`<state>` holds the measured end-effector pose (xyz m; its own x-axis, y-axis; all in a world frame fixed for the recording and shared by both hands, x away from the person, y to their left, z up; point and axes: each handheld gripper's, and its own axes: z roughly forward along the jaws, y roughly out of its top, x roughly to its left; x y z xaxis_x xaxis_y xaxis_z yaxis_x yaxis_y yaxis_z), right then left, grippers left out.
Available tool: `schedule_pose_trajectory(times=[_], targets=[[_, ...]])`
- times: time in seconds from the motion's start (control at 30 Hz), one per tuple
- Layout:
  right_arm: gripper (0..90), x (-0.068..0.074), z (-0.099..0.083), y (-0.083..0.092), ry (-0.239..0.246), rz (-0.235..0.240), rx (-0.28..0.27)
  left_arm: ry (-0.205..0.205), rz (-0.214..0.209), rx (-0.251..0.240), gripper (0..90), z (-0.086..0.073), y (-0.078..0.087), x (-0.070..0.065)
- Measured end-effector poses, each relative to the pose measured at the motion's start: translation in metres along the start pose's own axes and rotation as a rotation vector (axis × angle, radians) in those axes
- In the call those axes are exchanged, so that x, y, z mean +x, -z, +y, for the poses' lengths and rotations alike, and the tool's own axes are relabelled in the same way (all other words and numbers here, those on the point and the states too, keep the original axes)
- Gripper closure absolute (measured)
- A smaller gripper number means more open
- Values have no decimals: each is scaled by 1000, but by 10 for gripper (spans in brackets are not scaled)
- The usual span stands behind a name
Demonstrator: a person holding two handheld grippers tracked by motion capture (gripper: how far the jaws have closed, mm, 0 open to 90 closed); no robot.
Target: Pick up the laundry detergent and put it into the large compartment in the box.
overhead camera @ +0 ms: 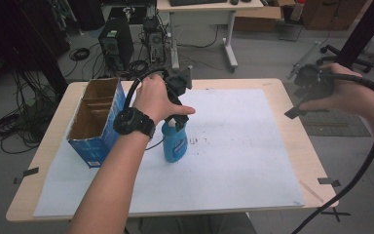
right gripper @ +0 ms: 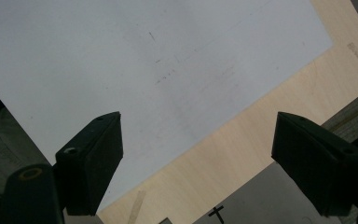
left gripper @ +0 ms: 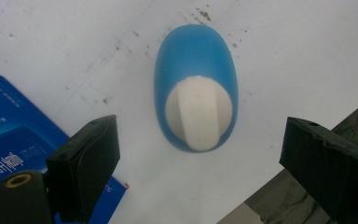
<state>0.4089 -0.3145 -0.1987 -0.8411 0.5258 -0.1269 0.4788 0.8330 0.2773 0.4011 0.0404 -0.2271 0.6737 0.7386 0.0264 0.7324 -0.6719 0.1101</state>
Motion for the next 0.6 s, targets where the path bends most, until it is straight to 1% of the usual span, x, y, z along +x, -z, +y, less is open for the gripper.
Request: schedule_pose_trajectory(times=[0.2, 0.4, 0.43, 0.5, 0.6], targets=[[164, -1, -2, 0, -8, 1, -1, 3, 2, 7, 123, 3, -4, -2], [164, -2, -4, 0, -11, 1, -1, 8, 9, 24, 125, 8, -10, -3], [164, -2, -4, 0, -11, 1, -1, 1, 12, 30, 126, 9, -10, -3], [164, -2, -5, 0, -10, 1, -1, 10, 14, 31, 127, 10, -12, -4], [163, -3, -5, -1, -12, 1, 0, 8, 16, 36, 131, 12, -15, -5]])
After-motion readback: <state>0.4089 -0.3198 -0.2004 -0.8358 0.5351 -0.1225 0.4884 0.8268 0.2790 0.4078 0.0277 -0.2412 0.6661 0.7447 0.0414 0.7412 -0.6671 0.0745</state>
